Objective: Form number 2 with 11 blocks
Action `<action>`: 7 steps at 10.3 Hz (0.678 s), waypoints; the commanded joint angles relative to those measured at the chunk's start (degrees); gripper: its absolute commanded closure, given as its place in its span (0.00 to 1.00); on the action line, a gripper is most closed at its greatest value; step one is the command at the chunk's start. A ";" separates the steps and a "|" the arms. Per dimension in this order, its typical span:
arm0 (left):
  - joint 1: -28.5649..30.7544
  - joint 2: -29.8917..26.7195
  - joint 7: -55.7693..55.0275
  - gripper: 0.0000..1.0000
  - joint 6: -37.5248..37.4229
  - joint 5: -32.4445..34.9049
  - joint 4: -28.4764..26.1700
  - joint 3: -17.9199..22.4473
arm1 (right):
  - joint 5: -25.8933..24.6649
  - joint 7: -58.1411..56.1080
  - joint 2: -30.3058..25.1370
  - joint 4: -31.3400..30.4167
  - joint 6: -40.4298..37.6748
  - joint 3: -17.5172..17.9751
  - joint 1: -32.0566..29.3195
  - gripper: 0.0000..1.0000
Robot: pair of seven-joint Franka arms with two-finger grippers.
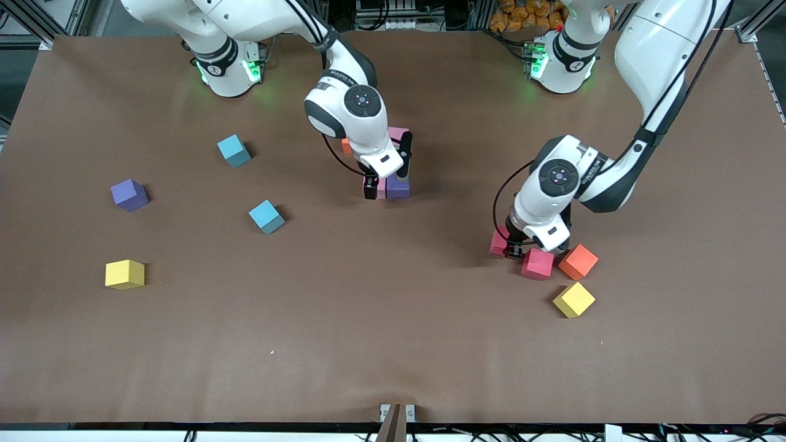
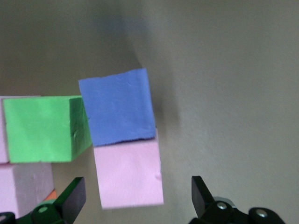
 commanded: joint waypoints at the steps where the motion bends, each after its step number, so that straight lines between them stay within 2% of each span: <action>1: -2.73 -0.99 -4.37 0.68 -1.62 0.74 0.33 0.05 | 0.14 0.60 -4.73 1.20 -6.65 -0.01 0.02 0.00; 3: -4.84 -0.99 -7.70 0.68 -1.71 0.56 1.20 -0.04 | -0.03 0.51 -8.07 1.12 -13.75 -1.58 -1.03 0.00; 4: -6.51 -0.99 -9.29 0.67 -1.71 -0.92 2.25 -0.04 | -0.03 0.42 -9.22 0.77 -14.14 -2.11 -3.56 0.00; 7: -12.22 -0.11 -11.23 0.67 -6.89 -7.77 8.22 0.05 | -0.30 0.33 -11.95 -2.48 -10.29 -1.50 -16.99 0.00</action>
